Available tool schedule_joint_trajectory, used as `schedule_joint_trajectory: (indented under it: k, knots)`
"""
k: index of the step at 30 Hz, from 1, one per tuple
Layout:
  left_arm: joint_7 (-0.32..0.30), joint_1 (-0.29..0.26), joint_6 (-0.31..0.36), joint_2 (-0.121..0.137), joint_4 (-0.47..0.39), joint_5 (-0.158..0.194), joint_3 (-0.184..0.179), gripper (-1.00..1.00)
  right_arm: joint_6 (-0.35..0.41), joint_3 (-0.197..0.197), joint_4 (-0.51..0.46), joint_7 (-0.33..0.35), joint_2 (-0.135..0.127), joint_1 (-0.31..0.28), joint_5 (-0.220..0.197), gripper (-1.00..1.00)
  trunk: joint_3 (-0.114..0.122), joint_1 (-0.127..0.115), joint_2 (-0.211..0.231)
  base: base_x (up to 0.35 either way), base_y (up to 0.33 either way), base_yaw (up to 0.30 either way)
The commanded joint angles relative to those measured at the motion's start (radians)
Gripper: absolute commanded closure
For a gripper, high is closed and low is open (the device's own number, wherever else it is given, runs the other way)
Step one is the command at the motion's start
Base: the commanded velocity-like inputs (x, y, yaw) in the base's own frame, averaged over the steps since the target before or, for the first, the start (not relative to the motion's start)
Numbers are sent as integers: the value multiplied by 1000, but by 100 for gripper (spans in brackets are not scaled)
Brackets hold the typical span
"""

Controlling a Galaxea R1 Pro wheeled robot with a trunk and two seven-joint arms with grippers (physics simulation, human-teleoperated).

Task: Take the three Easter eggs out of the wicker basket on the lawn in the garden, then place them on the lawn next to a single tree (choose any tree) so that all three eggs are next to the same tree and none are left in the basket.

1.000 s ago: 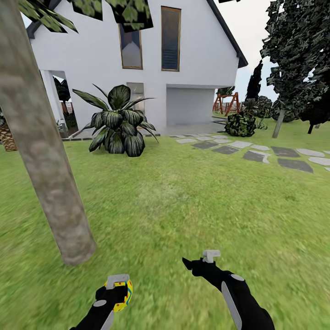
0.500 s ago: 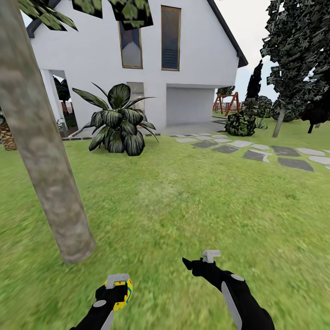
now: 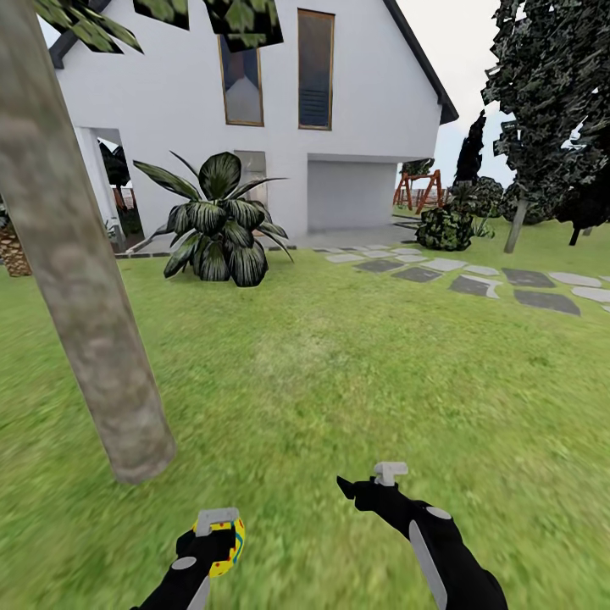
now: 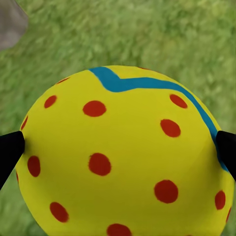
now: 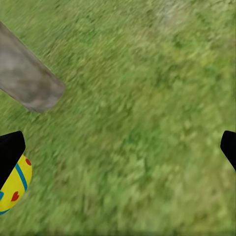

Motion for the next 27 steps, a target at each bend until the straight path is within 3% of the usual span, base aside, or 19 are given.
schedule_joint_trajectory:
  k: [1,27]
  knots:
    - [8,0,5,1,-2,8,-7,100,9,-4,-1,4,1,-1,-8,-100,-4,4,-8,0,0,0]
    - [8,0,-19,1,0,3,-8,100,9,-5,0,4,1,-1,-9,-100,-86,104,-190,0,0,0]
